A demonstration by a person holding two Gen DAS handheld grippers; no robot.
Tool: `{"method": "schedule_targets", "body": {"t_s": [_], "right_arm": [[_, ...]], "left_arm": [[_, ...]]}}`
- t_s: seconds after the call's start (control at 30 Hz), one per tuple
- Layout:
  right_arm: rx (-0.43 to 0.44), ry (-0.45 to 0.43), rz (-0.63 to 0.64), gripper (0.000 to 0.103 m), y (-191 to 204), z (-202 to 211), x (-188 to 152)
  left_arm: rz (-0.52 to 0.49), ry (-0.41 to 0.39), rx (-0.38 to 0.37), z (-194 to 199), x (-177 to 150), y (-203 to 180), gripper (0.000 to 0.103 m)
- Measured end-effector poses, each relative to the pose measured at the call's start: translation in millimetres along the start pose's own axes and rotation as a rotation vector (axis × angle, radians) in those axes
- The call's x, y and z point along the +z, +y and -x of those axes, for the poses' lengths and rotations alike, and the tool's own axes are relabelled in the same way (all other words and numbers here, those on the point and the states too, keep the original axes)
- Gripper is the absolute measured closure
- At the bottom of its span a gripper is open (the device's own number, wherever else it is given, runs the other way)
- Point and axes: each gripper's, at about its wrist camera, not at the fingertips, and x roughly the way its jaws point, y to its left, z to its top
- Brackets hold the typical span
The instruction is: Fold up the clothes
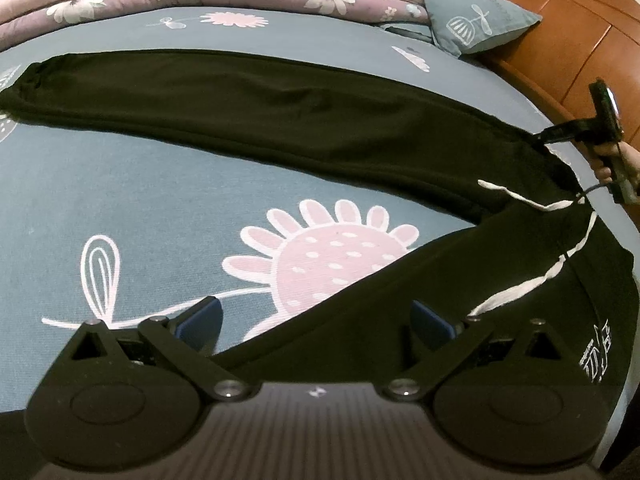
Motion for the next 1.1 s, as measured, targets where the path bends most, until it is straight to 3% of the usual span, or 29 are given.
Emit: {"method": "schedule_targets", "body": {"t_s": [0.07,0.17,0.3,0.37,0.47,0.6,0.67,0.8,0.93,1.1], "right_arm": [[-0.07,0.006,0.058,0.073,13,2,1],[-0.097,-0.052,0.089,0.072,35,24,8],[0.032,-0.138,0.175,0.074,88,54,23],[0.097,-0.16,0.245,0.081,124,56,29],[0.206,-0.119,0.282,0.084,167,32,37],[0.208,-0.005,0.299,0.084,208,-26,40],[0.194,0.002,0.291,0.083,219,-43,41],[0.161,-0.011,0.269,0.083,231,-41,50],[0.206,-0.037,0.301,0.083,245,-15,41],[0.236,0.0,0.348,0.083,268,-34,45]], "left_arm": [[0.001,0.001,-0.004,0,0,1,0.003],[0.01,0.002,-0.012,2,0,2,0.003],[0.02,0.004,-0.025,3,0,3,0.003],[0.014,0.006,-0.021,3,-1,2,0.003],[0.008,0.009,-0.022,4,-1,0,0.003],[0.022,0.009,-0.045,5,-1,3,0.003],[0.027,0.01,-0.044,5,-1,4,0.003],[0.033,0.009,-0.049,7,0,4,0.003],[0.031,-0.002,-0.065,12,0,3,0.003],[0.029,-0.007,-0.057,14,0,2,0.003]]}}
